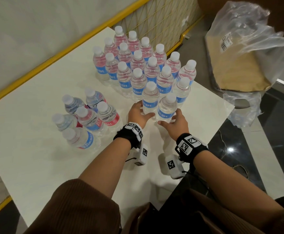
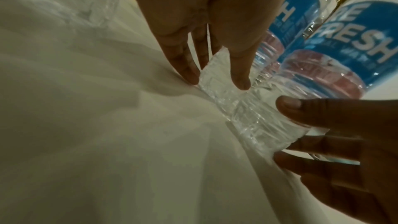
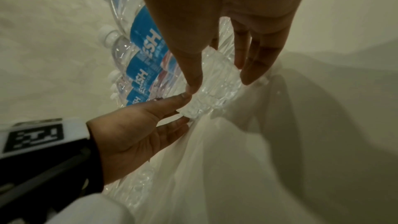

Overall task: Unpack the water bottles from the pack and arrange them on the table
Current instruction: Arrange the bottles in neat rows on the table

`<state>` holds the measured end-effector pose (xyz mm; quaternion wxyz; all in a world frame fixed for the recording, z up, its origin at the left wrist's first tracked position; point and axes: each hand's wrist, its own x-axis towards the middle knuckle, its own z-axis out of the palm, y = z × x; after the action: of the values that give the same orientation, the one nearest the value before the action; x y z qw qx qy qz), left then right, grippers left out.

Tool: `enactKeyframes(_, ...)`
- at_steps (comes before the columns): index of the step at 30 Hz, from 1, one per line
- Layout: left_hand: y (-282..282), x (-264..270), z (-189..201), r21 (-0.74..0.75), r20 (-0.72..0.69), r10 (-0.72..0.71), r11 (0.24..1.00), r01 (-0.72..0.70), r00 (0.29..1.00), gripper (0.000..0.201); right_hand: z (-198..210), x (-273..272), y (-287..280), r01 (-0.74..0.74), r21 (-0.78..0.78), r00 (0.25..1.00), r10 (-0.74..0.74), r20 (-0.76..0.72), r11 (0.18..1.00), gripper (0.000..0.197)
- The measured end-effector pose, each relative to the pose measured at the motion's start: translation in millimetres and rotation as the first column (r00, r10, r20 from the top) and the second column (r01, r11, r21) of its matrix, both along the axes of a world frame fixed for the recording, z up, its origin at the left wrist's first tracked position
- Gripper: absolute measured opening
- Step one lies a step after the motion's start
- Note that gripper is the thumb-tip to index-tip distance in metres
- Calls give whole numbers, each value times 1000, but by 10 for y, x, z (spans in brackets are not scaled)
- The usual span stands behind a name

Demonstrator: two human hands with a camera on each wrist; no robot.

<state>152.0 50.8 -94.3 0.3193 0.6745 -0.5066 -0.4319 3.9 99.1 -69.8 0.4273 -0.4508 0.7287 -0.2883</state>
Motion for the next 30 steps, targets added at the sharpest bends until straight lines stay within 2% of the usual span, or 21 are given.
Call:
enactKeyframes(4, -11, 13, 15, 12, 1, -6, 1000, 6, 1000, 68, 36, 3, -7, -45, 8, 999, 45, -15, 999, 68)
enactKeyframes(12, 1, -9, 27, 20, 45, 29, 999, -30, 999, 59, -44, -11, -63, 105, 61, 993, -108, 42, 993, 63)
enactKeyframes(18, -47, -36, 67, 0, 122, 36, 999, -36, 992, 66, -96, -3, -116, 127, 70, 991, -129, 30, 989, 59)
enactKeyframes(22, -42, -64, 123, 37, 125, 33, 999, -38, 992, 64, -49, 11, -132, 121, 63, 992, -122, 17, 991, 59)
enactKeyframes(24, -10, -48, 141, 66, 124, 18, 997, -26, 992, 59, -16, -4, -123, 99, 73, 995, -99, -6, 992, 61)
enactKeyframes(26, 51, 6, 153, 87, 116, 0, 996, -10, 993, 53, -13, -36, -100, 52, 165, 998, -45, -44, 985, 61)
enactKeyframes(28, 147, 102, 161, 80, 97, 20, 996, -28, 995, 44, -30, -44, -62, -70, 317, 996, 86, -35, 946, 44)
enactKeyframes(30, 279, 221, 166, 57, 56, 82, 995, -85, 995, 35, 9, 36, -16, -224, 398, 974, 218, 61, 890, 32)
